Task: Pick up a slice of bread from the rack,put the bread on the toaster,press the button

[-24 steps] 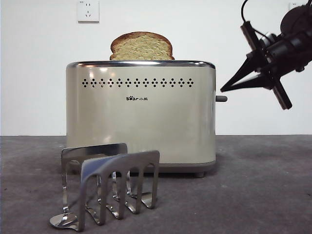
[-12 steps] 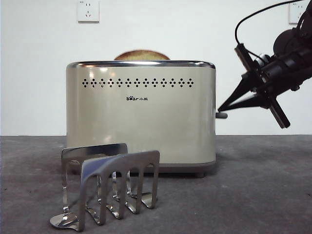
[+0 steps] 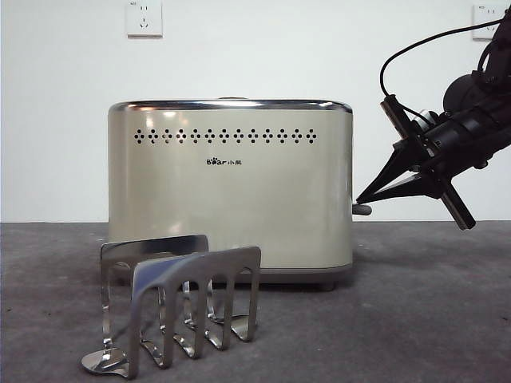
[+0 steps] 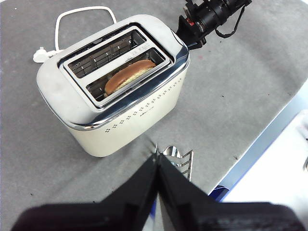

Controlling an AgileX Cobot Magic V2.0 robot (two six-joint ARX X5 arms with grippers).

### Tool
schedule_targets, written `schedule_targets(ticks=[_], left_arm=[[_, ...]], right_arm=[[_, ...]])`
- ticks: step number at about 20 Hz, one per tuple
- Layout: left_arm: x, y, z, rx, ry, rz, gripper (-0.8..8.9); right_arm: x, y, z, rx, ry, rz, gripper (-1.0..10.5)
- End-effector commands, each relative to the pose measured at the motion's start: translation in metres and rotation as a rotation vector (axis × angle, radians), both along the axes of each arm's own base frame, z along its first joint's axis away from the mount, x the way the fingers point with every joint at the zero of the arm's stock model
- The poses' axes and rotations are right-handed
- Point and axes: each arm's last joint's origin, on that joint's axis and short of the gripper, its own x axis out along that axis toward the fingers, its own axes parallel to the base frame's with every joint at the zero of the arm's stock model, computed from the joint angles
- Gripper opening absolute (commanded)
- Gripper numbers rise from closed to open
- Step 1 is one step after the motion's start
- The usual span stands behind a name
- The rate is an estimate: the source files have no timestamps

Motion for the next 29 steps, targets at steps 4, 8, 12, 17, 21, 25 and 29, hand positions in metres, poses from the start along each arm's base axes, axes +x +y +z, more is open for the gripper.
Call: schedule_targets(ticks=[4, 8, 12, 17, 21, 25, 29], left_arm=[[0.0, 0.0, -0.001, -0.003, 0.004, 0.006, -0.05], [0.0, 0.001, -0.001, -0.004, 0.003, 0.006, -0.05], [0.0, 0.001, -0.001, -0.004, 0.003, 0.006, -0.05], [0.0, 0.001, -0.001, -0.005, 0.003, 0.006, -0.05], [0.0, 0.001, -0.001, -0.006, 0.005, 0.003, -0.05], [0.0, 0.001, -0.001, -0.006, 0.005, 0.003, -0.05], [0.0, 0.001, -0.001, -0.006, 0.005, 0.003, -0.05]], right_arm=[[-0.005, 0.0, -0.032, -0.09, 0.106, -0.016, 0.0], [-0.006, 0.0, -0.032, -0.083, 0.108, -0.013, 0.0], [-0.006, 0.0, -0.032, -0.082, 0.114, -0.013, 0.0], [-0.006, 0.0, -0.032, -0.083, 0.114, -0.012, 0.0], [-0.006, 0.0, -0.032, -0.079, 0.113, -0.011, 0.0], [-0.003, 0.001, -0.027, -0.056, 0.101, -0.003, 0.0], [0.002, 0.001, -0.002, -0.037, 0.044, 0.003, 0.0]])
